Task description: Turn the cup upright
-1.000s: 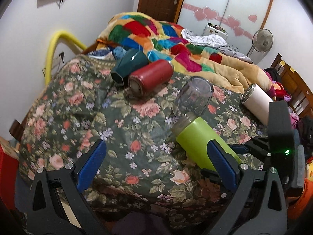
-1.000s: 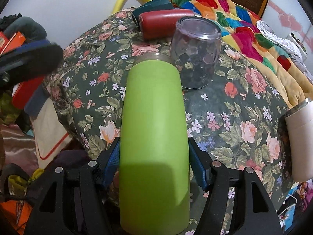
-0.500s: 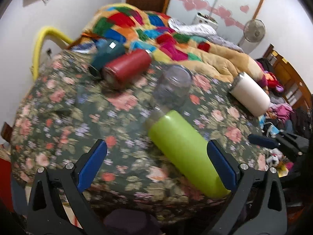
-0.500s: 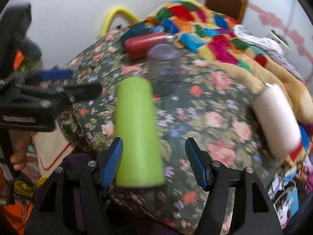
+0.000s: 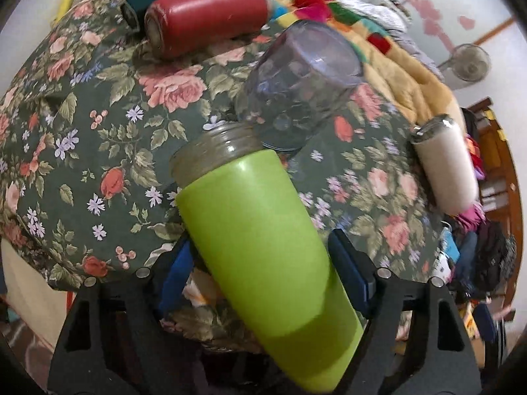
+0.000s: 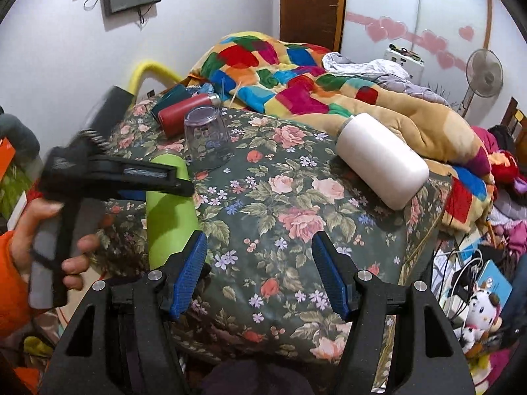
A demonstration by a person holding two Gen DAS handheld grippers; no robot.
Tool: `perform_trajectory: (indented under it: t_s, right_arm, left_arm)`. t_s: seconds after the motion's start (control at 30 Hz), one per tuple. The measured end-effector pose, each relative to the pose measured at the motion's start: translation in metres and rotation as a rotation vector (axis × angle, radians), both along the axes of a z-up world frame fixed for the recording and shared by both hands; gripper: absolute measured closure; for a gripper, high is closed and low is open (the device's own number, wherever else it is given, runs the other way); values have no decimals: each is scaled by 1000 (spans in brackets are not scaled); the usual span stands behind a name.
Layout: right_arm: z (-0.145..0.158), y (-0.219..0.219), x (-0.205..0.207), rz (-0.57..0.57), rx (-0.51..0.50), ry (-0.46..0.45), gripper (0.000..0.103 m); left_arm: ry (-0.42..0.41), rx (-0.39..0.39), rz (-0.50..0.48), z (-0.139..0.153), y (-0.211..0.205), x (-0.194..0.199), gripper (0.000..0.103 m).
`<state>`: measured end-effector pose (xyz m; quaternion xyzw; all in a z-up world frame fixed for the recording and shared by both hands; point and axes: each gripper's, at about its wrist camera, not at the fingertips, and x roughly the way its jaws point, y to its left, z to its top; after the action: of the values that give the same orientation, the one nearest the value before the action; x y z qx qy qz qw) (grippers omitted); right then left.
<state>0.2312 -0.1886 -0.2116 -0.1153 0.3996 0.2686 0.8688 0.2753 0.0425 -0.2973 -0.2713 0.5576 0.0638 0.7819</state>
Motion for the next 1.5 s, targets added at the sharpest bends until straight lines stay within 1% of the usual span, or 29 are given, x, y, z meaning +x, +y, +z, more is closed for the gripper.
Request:
perform_trajectory:
  t_s: [0.07,0.2,0.33,0.4,0.5,0.73,0.9,1.03,1.13,1.27,1.4,1.5]
  right_arm:
    - [0,-3,-3,-3,10,-3,40]
    - [2,-8,-8,-5,31,-4,40]
    - [1,-12,-8,-15,38,-2,40]
    - [1,-16,-7,-19,49,6,40]
    - [1,-21,-6,-28,58,9,40]
    - [4,-27,-1,-51,85,12,40]
    - [7,-30,5,-63,95,7,40]
    - [8,-32,9,-70,98,0,40]
    - [7,-33,12,-78,95,-1,40]
    - [4,-35,17,-90,96,11,40]
    - [1,-36,19,-95,97,18,40]
    - [0,-36,20,-97,97,22,40]
  left_arm:
    - [19,18,29,-4,-1,5,25]
    - [17,45,59,-4,-6,6,27]
    - [-2,19,73,1,-5,-2,34]
    - [-33,31,55,12,-5,-9,38]
    - [-111,85,1,37,-15,-19,40]
    - [-275,198,-117,94,-41,-40,41]
    - [-404,318,-179,132,-67,-39,41]
    - [-465,385,-202,147,-77,-23,41]
    - [-473,386,-220,150,-81,-4,41]
    - [-453,389,-241,141,-86,14,41]
    - [-435,395,-266,128,-92,18,41]
    - [-432,405,-282,121,-96,14,41]
